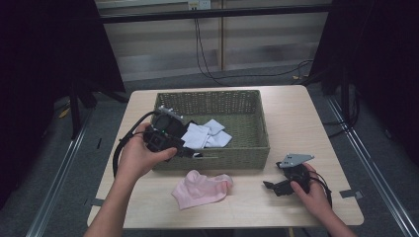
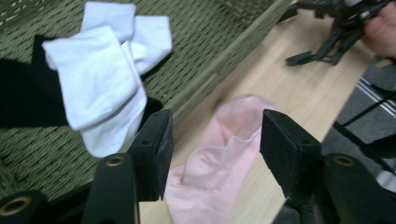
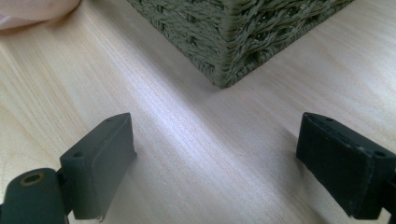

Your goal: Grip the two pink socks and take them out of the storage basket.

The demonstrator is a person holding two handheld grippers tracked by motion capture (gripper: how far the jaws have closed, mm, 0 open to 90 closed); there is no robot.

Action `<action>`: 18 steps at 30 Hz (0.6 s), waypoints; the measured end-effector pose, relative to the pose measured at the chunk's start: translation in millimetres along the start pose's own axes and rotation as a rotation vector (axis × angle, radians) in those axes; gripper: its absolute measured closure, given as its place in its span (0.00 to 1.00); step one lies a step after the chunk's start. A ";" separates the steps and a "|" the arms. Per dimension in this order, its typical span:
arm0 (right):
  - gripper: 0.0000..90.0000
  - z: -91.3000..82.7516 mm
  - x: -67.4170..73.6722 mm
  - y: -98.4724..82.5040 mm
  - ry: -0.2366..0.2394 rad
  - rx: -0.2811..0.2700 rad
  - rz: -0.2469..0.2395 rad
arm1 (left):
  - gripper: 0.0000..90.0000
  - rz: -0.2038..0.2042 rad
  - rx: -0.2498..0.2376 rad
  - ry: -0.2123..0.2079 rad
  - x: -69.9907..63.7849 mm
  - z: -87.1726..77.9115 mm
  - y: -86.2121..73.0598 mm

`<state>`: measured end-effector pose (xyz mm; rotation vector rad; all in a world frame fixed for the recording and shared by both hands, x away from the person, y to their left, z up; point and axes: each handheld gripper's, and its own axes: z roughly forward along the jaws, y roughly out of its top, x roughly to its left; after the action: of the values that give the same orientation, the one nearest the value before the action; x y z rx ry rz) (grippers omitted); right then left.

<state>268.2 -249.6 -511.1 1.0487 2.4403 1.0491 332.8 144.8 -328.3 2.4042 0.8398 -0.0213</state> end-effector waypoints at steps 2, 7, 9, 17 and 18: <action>0.12 0.0 -0.1 0.0 0.000 -0.001 -0.002 | 0.48 -0.007 -0.001 0.007 2.5 5.3 -8.9; 0.12 0.1 0.0 0.0 0.000 -0.001 -0.001 | 0.46 -0.008 0.001 0.020 8.5 17.1 -29.2; 0.12 0.0 0.0 0.0 0.000 0.000 -0.001 | 0.45 -0.016 0.002 0.024 10.3 21.8 -35.9; 0.12 0.0 0.0 0.0 0.000 0.000 -0.001 | 0.43 -0.015 0.007 0.028 12.9 43.5 -58.9; 0.12 0.1 0.0 0.0 0.000 -0.001 -0.001 | 0.42 -0.013 0.001 0.025 13.2 46.1 -61.9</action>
<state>268.2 -249.6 -511.2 1.0479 2.4396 1.0491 315.7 166.6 -401.5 2.4042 0.8673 0.0040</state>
